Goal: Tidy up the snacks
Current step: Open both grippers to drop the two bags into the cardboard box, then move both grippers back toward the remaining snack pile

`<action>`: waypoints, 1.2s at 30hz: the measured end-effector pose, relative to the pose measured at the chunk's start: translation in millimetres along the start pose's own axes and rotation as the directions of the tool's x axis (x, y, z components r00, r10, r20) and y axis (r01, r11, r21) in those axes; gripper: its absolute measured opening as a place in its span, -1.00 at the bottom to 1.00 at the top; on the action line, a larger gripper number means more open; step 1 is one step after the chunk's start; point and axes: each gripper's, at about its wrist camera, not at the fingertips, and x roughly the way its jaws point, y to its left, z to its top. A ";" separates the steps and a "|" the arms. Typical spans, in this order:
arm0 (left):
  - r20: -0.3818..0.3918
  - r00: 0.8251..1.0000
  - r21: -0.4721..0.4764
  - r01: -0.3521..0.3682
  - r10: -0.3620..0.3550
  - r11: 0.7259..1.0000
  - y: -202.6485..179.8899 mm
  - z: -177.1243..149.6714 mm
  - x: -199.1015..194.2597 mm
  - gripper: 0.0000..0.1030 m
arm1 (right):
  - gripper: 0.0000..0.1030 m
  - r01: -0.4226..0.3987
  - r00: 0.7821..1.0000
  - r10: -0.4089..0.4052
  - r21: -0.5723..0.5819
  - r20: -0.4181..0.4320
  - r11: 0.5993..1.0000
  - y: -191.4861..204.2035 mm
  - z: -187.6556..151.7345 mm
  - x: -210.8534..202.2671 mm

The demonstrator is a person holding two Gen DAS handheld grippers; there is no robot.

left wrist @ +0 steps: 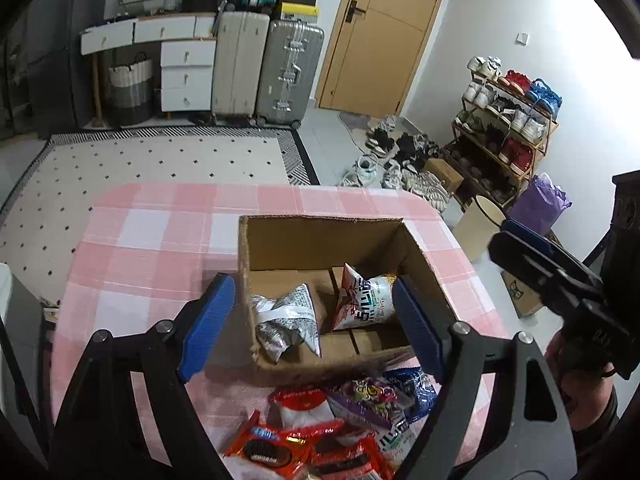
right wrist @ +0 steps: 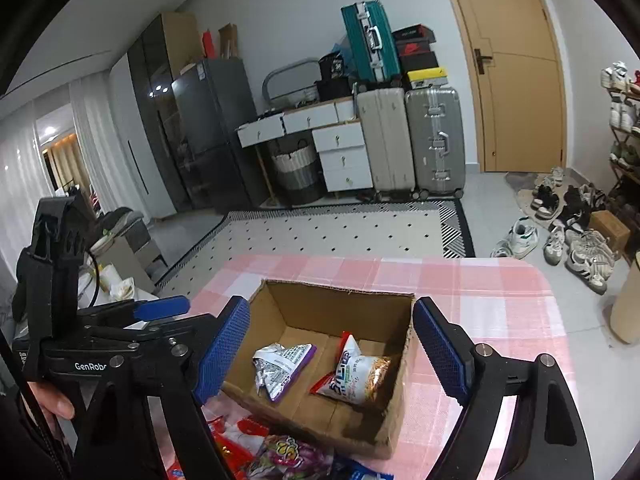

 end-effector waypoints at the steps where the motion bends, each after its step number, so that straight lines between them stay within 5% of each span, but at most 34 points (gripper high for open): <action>1: 0.007 1.000 0.002 0.000 0.000 1.000 -1.2 -2.2 -7.0 0.54 | 0.66 0.002 1.000 -0.002 -0.002 0.004 1.000 1.8 -0.6 -7.6; 16: 0.071 0.995 0.056 -0.070 0.066 0.996 -24.4 -28.9 -97.1 0.60 | 0.79 0.030 0.997 -0.028 -0.030 0.072 0.999 34.1 -15.3 -89.0; 26: 0.138 0.986 0.051 -0.102 0.094 0.993 -36.3 -49.8 -147.8 0.96 | 0.88 0.040 0.994 -0.036 -0.036 0.105 0.999 52.2 -27.4 -134.7; 36: 0.148 0.985 0.042 -0.094 0.087 0.995 -42.6 -90.8 -183.3 0.97 | 0.96 0.081 0.993 -0.076 -0.064 0.087 0.995 66.8 -57.7 -170.0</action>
